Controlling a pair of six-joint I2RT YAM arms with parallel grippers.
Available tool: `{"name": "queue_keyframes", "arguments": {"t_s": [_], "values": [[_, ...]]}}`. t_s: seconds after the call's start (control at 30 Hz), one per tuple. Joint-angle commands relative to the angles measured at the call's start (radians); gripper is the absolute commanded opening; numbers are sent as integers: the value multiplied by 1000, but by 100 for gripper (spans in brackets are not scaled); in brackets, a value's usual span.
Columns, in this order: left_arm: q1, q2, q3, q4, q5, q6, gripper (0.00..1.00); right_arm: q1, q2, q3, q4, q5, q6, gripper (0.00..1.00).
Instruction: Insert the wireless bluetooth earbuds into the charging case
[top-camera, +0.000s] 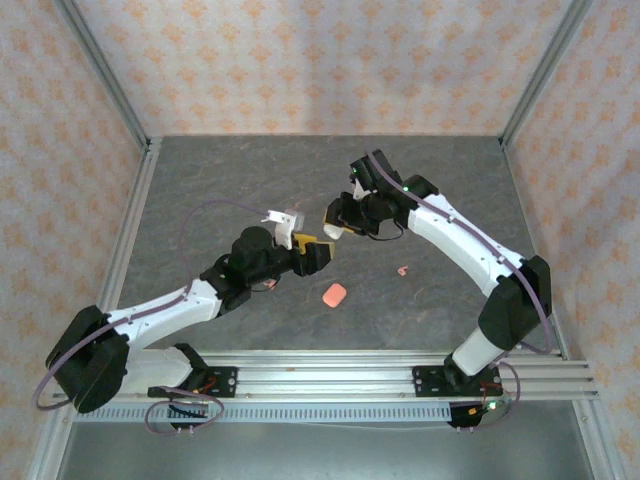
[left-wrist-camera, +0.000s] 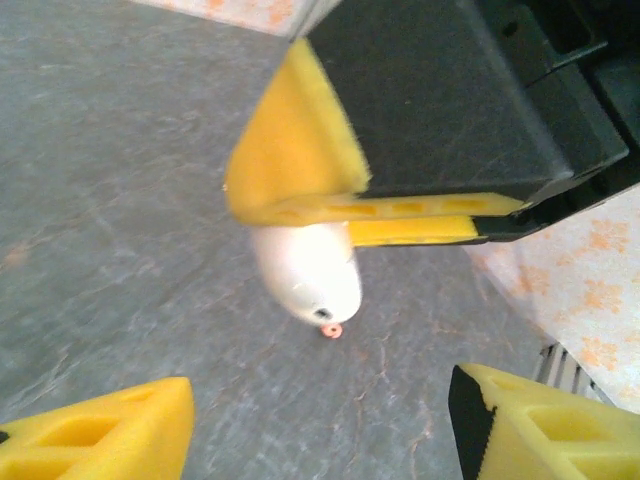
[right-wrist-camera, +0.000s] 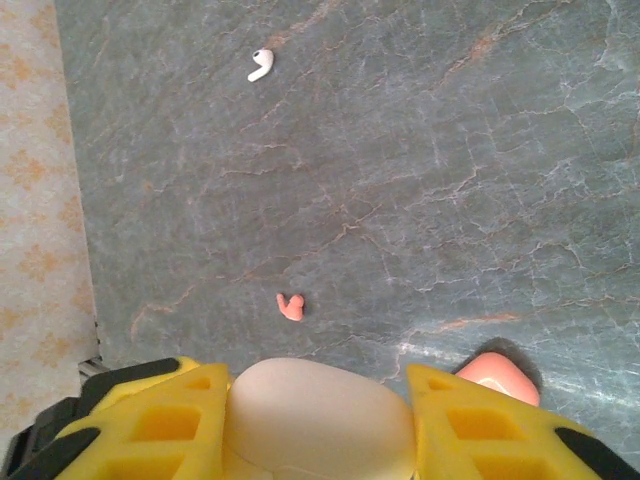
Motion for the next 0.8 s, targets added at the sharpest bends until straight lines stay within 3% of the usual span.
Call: {"name": "queue_keyframes", "arguments": {"t_s": [0.0,0.33,0.5,0.63,0.77], "values": [[-9,35,50,123,21,-8,65,6,-41,29,-22,-15,17,36],[-9,109,66,175,-8,-48,58,6,-72,24,-33,-25,23,36],[-7,144,72,233,-14,-102,49,6,-77,26,-42,-26,18,36],[-7,151,83,239,-17,-110,36,7,-83,13,-47,-24,14,36],[-4,150,95,237,-2,-117,15,6,-93,2,-30,-37,12,38]]}}
